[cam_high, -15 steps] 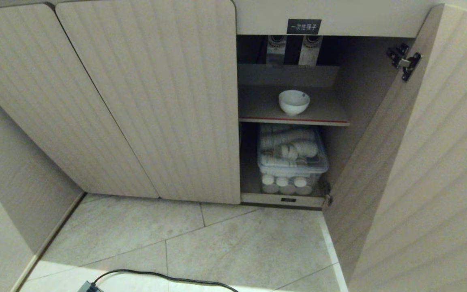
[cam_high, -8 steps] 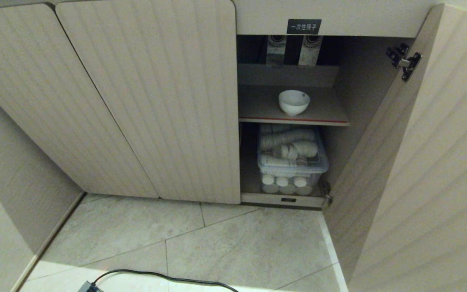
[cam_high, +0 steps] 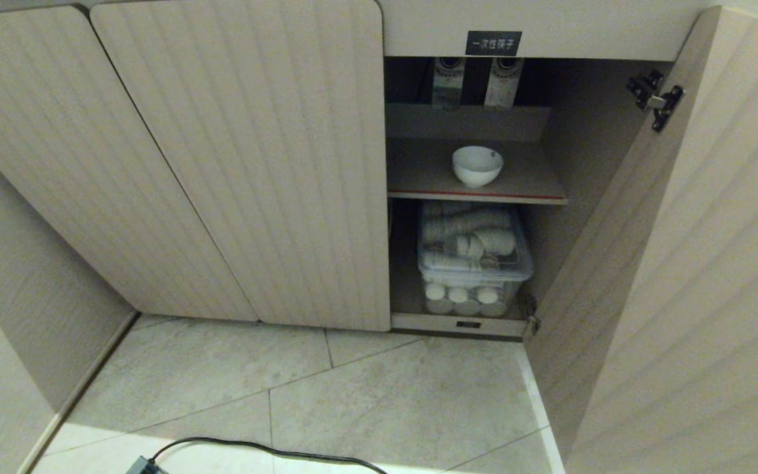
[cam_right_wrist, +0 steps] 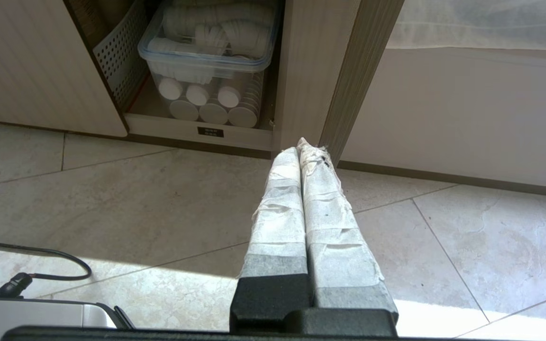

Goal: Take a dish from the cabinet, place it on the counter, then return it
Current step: Take the bowl from the cabinet

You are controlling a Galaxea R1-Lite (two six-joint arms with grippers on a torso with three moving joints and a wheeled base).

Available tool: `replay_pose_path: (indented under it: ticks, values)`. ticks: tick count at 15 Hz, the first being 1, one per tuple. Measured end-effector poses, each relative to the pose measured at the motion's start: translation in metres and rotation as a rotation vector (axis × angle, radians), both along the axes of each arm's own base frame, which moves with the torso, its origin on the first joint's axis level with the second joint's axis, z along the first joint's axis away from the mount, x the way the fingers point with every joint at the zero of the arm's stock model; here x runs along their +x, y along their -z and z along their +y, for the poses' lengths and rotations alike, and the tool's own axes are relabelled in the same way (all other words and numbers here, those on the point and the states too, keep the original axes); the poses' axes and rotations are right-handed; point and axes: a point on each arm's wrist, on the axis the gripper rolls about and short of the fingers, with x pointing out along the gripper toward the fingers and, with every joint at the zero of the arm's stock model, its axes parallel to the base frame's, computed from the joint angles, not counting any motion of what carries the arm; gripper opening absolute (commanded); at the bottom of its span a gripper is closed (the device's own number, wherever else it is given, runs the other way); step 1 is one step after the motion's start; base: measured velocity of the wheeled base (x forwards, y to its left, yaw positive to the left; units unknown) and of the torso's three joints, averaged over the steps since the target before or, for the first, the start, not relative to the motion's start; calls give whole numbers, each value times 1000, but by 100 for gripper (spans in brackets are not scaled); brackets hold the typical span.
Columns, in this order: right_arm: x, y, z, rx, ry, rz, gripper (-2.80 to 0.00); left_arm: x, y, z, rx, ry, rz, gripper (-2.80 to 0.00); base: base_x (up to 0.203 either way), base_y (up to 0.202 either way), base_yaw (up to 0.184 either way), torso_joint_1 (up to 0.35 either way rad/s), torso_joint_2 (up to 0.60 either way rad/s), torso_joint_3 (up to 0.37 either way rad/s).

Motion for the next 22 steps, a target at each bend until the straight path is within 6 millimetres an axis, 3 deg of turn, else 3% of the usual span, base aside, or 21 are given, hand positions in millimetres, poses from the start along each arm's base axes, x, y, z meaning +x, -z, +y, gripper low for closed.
replay_pose_path:
  ticks: [5, 14, 22]
  values:
    - [0, 0, 0, 1, -1, 0, -280, 0, 0, 0, 0, 1, 0, -280, 1, 40, 0, 2, 0, 1]
    - [0, 0, 0, 0, -1, 0, -280, 0, 0, 0, 0, 2, 0, -280, 0, 172, 0, 2, 2, 4]
    - [0, 0, 0, -4, -1, 1, -280, 0, 0, 0, 0, 1, 0, -280, 0, 0, 0, 0, 0, 0]
